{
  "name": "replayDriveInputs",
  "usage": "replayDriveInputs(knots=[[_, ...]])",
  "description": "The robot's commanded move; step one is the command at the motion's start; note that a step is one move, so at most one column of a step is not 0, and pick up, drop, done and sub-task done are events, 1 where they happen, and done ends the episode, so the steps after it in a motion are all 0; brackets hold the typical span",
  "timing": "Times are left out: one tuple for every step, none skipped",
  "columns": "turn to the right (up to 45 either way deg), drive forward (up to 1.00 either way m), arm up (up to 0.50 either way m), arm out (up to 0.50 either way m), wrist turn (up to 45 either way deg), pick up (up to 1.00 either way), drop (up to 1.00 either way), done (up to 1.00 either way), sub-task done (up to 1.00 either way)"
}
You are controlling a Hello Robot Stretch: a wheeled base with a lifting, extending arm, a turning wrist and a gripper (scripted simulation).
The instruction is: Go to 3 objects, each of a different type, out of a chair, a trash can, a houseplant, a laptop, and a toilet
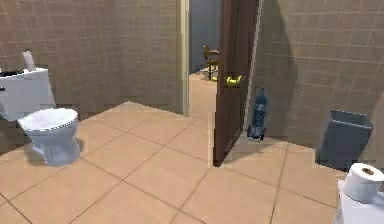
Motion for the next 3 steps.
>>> replayDriveInputs(knots=[[-45.0,0.0,0.0,0.0,0.0,0.0,0.0,0.0,0.0],[-12.0,0.0,0.0,0.0,0.0,0.0,0.0,0.0,0.0],[0.0,0.3,0.0,0.0,0.0,0.0,0.0,0.0,0.0]])
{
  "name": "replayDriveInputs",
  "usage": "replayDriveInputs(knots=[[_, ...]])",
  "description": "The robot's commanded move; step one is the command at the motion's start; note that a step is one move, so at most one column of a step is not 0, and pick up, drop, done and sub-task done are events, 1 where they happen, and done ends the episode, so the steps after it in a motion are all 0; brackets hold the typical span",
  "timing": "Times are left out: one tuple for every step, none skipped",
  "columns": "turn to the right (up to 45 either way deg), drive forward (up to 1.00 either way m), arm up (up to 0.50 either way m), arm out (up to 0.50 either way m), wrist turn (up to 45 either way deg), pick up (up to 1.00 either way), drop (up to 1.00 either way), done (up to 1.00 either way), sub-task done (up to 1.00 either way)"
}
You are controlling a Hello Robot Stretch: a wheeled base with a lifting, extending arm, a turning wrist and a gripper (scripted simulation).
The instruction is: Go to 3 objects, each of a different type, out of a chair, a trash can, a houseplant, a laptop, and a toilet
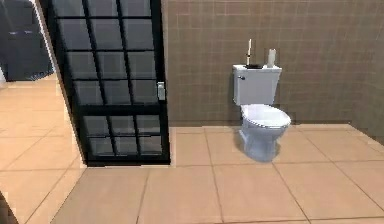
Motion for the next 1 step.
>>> replayDriveInputs(knots=[[12.0,0.0,0.0,0.0,0.0,0.0,0.0,0.0,0.0]])
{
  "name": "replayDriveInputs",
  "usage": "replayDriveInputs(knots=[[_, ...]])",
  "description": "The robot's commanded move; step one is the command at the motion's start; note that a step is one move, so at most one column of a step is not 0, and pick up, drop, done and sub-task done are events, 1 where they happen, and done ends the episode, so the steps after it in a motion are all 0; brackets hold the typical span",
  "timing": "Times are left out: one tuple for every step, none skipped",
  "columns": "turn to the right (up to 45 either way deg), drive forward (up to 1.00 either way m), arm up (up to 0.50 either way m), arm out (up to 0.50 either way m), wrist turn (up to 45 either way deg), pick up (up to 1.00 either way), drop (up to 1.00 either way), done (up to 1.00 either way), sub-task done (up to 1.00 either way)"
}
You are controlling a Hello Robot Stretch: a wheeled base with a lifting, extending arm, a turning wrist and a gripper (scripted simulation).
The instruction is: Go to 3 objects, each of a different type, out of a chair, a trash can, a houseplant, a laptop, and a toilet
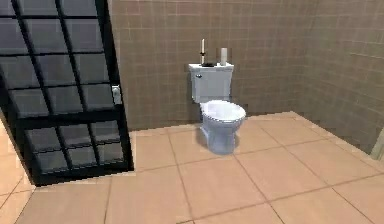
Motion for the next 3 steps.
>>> replayDriveInputs(knots=[[0.0,1.0,0.0,0.0,0.0,0.0,0.0,0.0,0.0],[6.0,0.0,0.0,0.0,0.0,0.0,0.0,0.0,0.0],[0.0,0.05,0.0,0.0,0.0,0.0,0.0,0.0,0.0]])
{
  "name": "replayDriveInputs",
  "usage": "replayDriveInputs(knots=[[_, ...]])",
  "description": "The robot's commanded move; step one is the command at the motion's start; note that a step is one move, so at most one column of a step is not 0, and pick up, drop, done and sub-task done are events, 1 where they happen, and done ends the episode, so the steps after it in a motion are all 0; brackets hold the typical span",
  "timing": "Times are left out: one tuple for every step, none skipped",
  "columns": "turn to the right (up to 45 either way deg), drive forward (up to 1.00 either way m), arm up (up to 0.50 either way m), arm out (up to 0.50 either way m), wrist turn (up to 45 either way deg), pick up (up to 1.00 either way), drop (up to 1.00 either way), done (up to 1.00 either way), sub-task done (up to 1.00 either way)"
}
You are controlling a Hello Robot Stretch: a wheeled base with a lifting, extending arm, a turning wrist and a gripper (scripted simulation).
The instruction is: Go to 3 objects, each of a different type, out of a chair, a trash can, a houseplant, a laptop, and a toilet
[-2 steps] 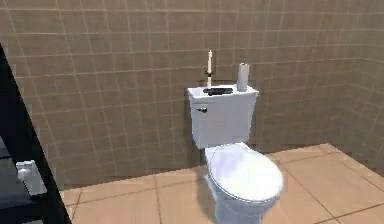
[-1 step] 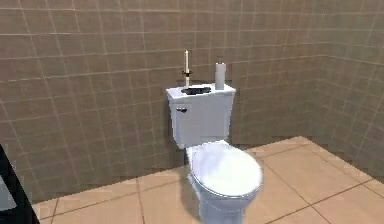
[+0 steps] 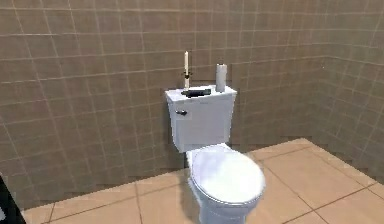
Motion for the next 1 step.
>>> replayDriveInputs(knots=[[9.0,0.0,0.0,0.0,0.0,0.0,0.0,0.0,0.0]])
